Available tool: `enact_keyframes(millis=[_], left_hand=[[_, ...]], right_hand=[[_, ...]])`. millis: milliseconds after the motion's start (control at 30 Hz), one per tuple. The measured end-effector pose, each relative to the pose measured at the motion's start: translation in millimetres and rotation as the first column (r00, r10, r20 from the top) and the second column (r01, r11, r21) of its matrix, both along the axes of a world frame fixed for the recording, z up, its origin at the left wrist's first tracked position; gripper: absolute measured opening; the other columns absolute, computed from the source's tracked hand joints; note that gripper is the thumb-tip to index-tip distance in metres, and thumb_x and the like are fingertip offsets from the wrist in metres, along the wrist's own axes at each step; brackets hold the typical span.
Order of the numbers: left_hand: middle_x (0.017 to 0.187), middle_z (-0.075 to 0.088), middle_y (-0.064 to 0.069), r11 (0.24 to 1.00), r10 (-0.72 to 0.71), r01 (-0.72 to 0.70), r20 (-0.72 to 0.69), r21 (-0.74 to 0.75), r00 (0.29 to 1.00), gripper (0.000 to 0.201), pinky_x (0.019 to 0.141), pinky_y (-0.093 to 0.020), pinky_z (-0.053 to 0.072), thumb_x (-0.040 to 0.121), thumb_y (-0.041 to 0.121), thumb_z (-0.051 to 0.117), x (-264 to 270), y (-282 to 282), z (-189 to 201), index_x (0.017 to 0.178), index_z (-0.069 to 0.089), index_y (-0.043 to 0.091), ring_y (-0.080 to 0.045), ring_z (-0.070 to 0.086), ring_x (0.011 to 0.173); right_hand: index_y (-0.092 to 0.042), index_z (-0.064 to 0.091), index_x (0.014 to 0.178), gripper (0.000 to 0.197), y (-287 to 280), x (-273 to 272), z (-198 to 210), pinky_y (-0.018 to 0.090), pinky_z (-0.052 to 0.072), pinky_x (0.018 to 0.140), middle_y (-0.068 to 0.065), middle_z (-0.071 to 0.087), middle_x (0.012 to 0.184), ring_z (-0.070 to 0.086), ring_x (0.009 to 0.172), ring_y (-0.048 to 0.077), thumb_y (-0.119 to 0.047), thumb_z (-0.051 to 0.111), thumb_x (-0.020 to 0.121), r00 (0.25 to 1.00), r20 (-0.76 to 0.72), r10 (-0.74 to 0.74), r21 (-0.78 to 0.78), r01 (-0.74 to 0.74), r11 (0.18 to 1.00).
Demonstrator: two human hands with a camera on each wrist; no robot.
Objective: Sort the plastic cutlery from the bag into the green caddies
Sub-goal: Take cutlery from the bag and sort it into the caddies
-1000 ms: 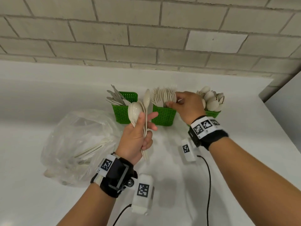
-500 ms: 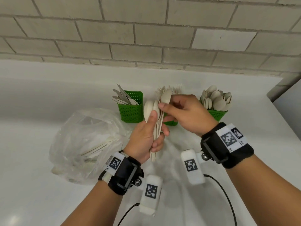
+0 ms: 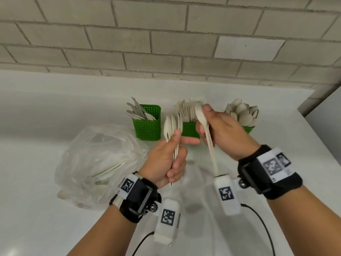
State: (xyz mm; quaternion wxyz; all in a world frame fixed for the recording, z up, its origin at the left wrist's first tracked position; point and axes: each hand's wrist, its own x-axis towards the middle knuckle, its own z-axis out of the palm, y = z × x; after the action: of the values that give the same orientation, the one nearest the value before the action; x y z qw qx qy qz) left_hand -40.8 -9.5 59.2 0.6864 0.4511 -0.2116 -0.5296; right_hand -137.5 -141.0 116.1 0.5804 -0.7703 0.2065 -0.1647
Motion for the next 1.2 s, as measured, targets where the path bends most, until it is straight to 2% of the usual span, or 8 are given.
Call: enact_keyframes(millis=[133,300,433,633,767,900,1000,1200], left_hand=[[0.035,0.031,0.002,0.997,-0.078,0.076,-0.042,-0.03,0.996,0.058,0.031,-0.011,0.03,0.089,0.055,0.045,-3.4,-1.9,2.3,0.105,0.065,0.003,-0.006,0.026,0.021],[0.037,0.043,0.001,0.976,-0.166,0.177,0.093,-0.127,0.982,0.075,0.031,-0.015,0.035,0.064,0.062,0.078,2.5,0.8,-6.5,0.083,0.054,-0.006,-0.007,0.037,0.023],[0.046,0.051,-0.006,0.966,-0.211,0.24,0.23,-0.102,0.95,0.046,0.033,-0.021,0.042,0.067,0.056,0.08,2.0,1.1,-6.5,0.065,0.062,0.014,-0.011,0.041,0.025],[0.049,0.05,-0.009,0.978,-0.145,0.188,0.364,-0.086,0.92,0.056,0.037,-0.033,0.052,0.066,0.067,0.073,7.0,-4.2,-6.8,0.066,0.062,0.012,-0.015,0.05,0.03],[0.048,0.05,-0.005,0.985,-0.115,0.159,0.448,-0.061,0.887,0.058,0.037,-0.035,0.053,0.06,0.072,0.073,13.2,-5.3,-8.7,0.072,0.058,0.018,-0.016,0.052,0.032],[0.07,0.064,-0.021,0.984,-0.152,0.18,0.595,0.014,0.789,0.088,0.039,-0.036,0.054,0.059,0.076,0.069,13.4,-6.1,-9.4,0.11,0.05,0.008,-0.022,0.058,0.039],[0.056,0.061,-0.006,0.985,-0.162,0.158,0.649,0.066,0.743,0.087,0.048,-0.04,0.054,0.073,0.081,0.049,10.1,-4.9,-9.4,0.095,0.056,-0.004,-0.022,0.062,0.044],[0.063,0.055,0.005,0.998,0.02,-0.063,0.818,0.02,0.574,0.037,0.044,-0.037,0.053,0.102,0.037,0.04,5.5,-4.9,-20.6,0.079,0.054,0.013,-0.015,0.06,0.053]], right_hand=[[-0.014,0.045,0.06,0.051,23.2,10.4,-9.3,0.034,0.058,0.071,-0.006,0.042,0.052,0.053,0.058,0.013,-0.045,0.034,0.099,0.998,0.045,-0.038,0.072,0.034,0.997],[-0.022,0.054,0.073,0.047,29.6,13.4,-23.8,0.022,0.043,0.063,-0.011,0.055,0.062,0.054,0.06,0.003,-0.041,0.026,0.104,0.998,0.017,-0.064,-0.238,0.066,0.969],[-0.012,0.065,0.097,0.05,30.1,16.5,-26.6,0.021,0.045,0.088,0.002,0.068,0.09,0.062,0.09,0.007,-0.041,0.024,0.104,0.99,-0.013,-0.138,-0.014,0.138,0.99],[-0.013,0.072,0.101,0.062,40.3,14.2,-31.7,0.037,0.046,0.047,0.029,0.068,0.102,0.051,0.048,0.03,-0.053,0.023,0.101,0.997,0.058,-0.043,0.397,0.016,0.918],[-0.02,0.068,0.106,0.065,38.7,10.6,-35.0,0.044,0.05,0.049,0.044,0.053,0.113,0.055,0.053,0.035,-0.075,0.046,0.081,0.988,0.122,0.099,0.476,-0.146,0.867],[0.004,0.058,0.114,0.049,33.4,7.4,-36.8,0.04,0.05,0.04,0.027,0.064,0.078,0.058,0.044,0.032,-0.039,0.058,0.09,0.986,0.102,0.132,0.406,-0.163,0.9],[0.002,0.063,0.107,0.046,34.3,10.4,-45.2,0.031,0.046,0.038,0.02,0.067,0.071,0.057,0.041,0.029,-0.04,0.049,0.094,0.998,0.06,0.002,0.319,-0.021,0.947],[0.011,0.06,0.093,0.042,25.5,13.0,-49.9,0.041,0.05,0.057,0.022,0.062,0.074,0.059,0.064,0.036,-0.027,0.043,0.102,0.975,0.17,-0.145,0.312,0.086,0.946]])
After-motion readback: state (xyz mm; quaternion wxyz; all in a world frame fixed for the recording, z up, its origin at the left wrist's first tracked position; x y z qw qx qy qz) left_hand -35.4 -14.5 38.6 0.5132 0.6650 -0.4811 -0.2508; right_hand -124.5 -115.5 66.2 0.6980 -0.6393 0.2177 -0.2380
